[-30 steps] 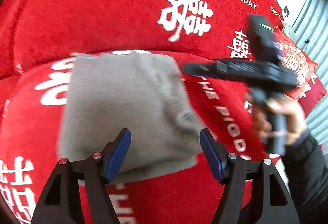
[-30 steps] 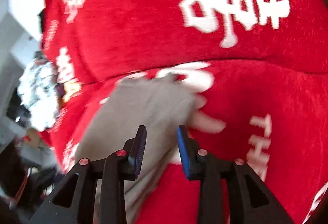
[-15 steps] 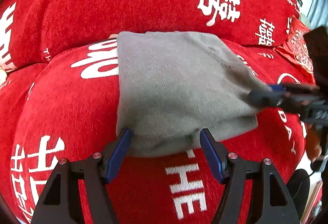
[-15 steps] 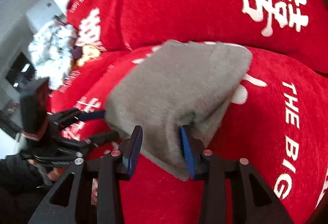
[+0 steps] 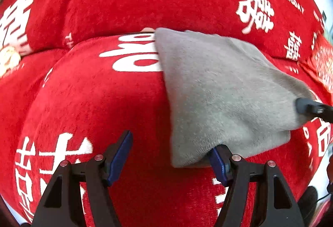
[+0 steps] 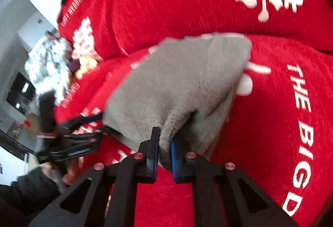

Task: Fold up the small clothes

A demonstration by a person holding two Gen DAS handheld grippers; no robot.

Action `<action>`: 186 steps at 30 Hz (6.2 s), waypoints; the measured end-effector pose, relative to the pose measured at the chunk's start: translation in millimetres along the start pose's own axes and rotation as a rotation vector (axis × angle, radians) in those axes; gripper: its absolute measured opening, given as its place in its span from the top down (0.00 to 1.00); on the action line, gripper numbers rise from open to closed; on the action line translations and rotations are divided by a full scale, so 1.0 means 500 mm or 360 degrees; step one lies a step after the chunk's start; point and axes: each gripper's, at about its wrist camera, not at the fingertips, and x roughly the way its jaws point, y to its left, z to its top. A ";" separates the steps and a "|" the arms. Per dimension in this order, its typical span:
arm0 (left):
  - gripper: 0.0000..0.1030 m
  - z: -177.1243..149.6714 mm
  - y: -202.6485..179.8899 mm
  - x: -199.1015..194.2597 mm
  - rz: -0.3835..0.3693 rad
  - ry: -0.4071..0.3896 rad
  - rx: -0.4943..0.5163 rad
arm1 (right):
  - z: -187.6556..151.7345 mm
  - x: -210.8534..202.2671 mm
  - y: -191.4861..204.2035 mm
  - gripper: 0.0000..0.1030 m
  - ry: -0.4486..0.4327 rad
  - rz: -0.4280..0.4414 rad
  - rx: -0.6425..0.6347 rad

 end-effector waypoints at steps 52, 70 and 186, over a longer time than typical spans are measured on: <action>0.00 0.199 -0.041 0.181 -0.0092 0.0260 -0.0035 | 0.149 0.128 -0.139 0.38 -0.0063 -0.0014 0.0267; 0.00 0.171 0.091 0.114 -0.0386 0.0325 -0.0251 | 0.040 -0.033 -0.221 0.23 -0.0170 0.0065 0.0581; 0.24 -0.146 0.071 -0.086 -0.0118 -0.0011 0.0117 | -0.158 0.096 0.149 0.59 -0.0040 -0.0171 -0.0058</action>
